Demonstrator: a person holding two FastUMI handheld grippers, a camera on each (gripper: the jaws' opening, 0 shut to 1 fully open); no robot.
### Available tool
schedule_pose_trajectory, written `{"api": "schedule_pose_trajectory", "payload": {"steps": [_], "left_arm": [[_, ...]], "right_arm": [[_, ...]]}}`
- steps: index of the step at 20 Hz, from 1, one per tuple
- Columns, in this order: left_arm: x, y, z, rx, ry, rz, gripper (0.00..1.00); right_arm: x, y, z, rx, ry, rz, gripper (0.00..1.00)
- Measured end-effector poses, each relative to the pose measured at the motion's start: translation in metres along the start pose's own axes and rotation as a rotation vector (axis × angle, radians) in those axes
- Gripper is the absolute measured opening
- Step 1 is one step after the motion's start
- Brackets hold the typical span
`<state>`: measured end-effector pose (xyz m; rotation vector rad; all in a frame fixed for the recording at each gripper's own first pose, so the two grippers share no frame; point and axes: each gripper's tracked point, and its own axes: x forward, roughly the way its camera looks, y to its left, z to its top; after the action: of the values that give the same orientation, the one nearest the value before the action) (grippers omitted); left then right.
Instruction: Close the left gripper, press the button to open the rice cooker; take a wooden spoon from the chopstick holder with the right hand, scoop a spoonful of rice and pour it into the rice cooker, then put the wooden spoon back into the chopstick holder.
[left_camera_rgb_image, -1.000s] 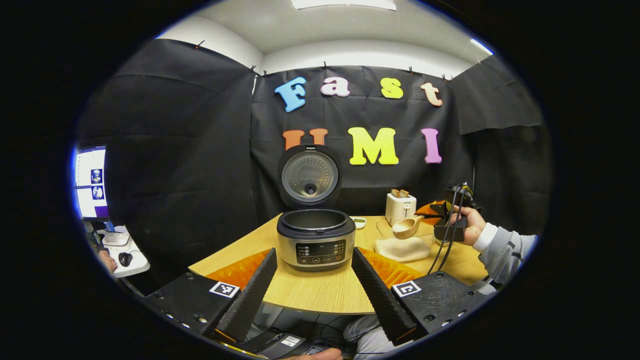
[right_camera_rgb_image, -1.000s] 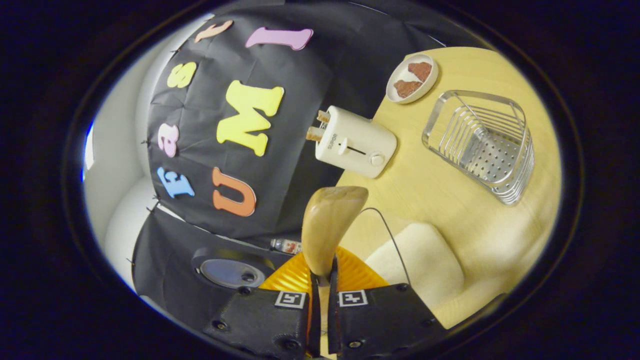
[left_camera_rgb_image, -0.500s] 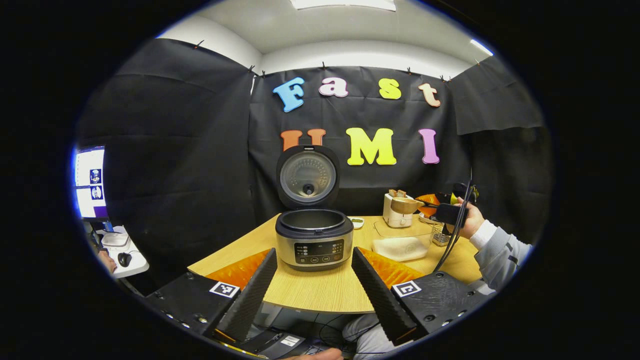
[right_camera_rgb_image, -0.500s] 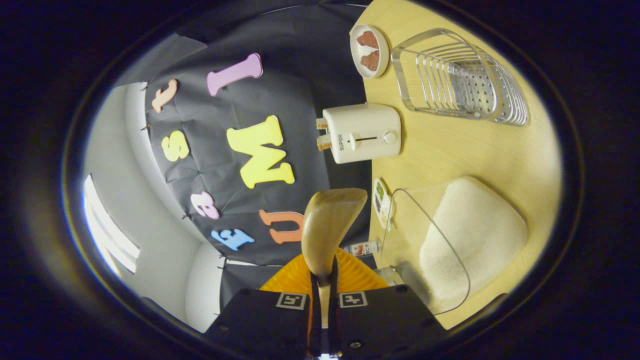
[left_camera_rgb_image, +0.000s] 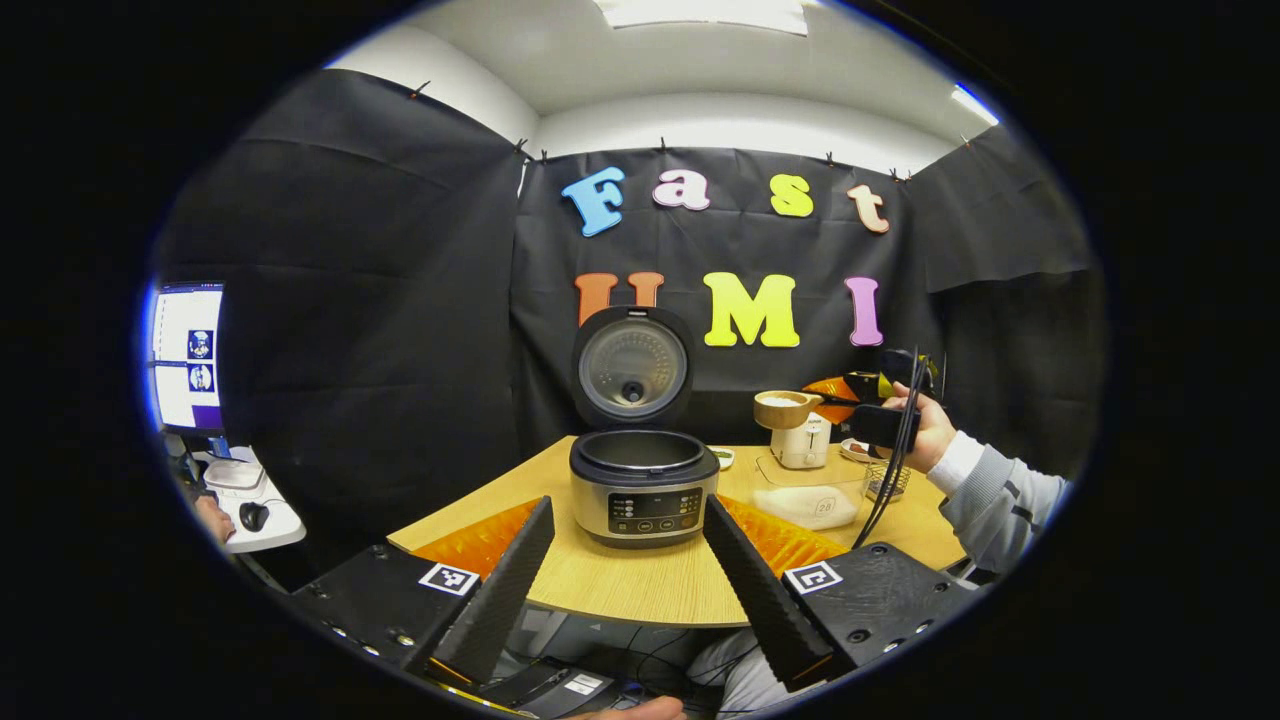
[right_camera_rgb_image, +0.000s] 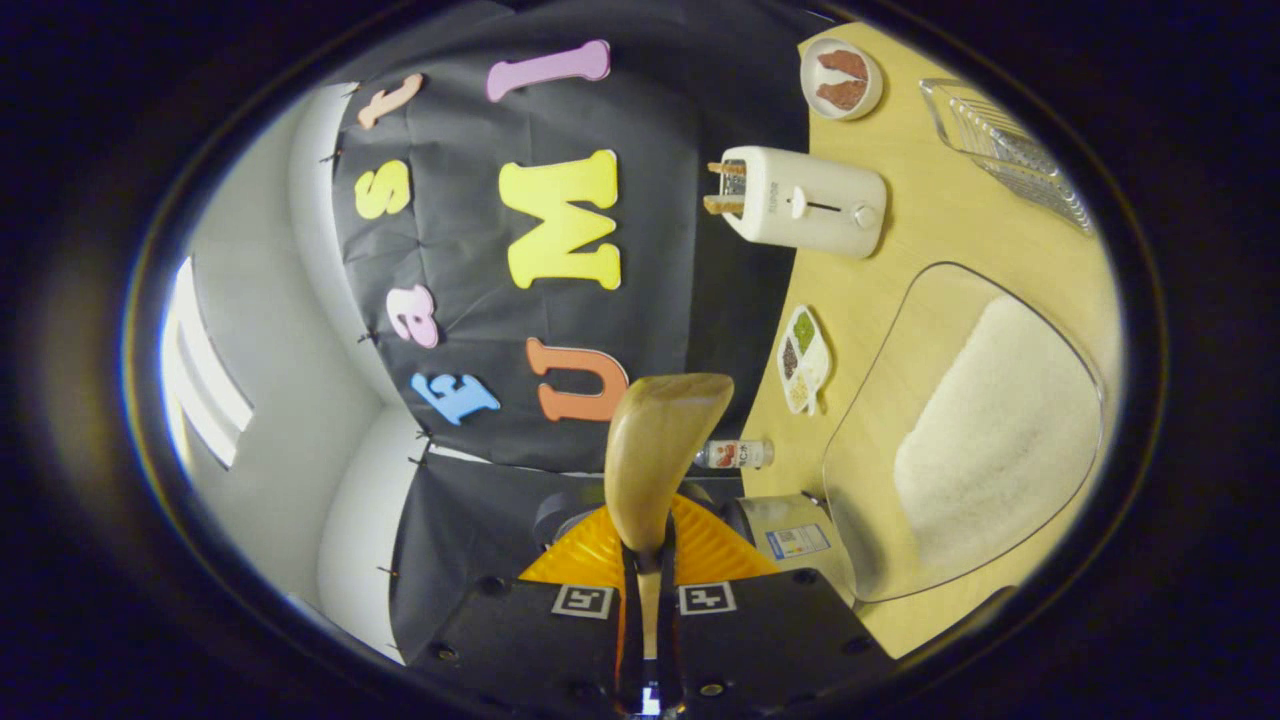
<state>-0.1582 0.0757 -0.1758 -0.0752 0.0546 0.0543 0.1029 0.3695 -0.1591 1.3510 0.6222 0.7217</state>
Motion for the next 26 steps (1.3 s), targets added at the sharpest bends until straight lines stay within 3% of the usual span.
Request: {"api": "schedule_pose_trajectory", "payload": {"steps": [5,13,19,20,21,26], "left_arm": [[-0.009,0.007,-0.003,0.011,-0.004,-0.008,0.95],[-0.020,0.022,-0.004,0.016,-0.036,0.020,0.95],[-0.021,0.023,-0.007,-0.007,-0.028,0.009,0.95],[-0.024,0.024,-0.007,-0.009,-0.031,0.009,1.00],[-0.024,0.024,-0.008,-0.009,-0.034,0.007,0.95],[-0.027,0.025,-0.011,0.000,-0.040,0.008,0.96]], "right_arm": [[0.031,0.017,-0.024,-0.272,0.039,-0.137,0.11],[0.087,0.058,-0.065,-0.755,-0.022,-0.208,0.11],[0.116,0.062,-0.090,-0.901,-0.044,-0.216,0.10],[0.119,0.060,-0.090,-0.939,-0.051,-0.228,0.11],[0.121,0.058,-0.090,-0.967,-0.060,-0.233,0.11],[0.128,0.053,-0.095,-1.116,-0.069,-0.251,0.11]]}}
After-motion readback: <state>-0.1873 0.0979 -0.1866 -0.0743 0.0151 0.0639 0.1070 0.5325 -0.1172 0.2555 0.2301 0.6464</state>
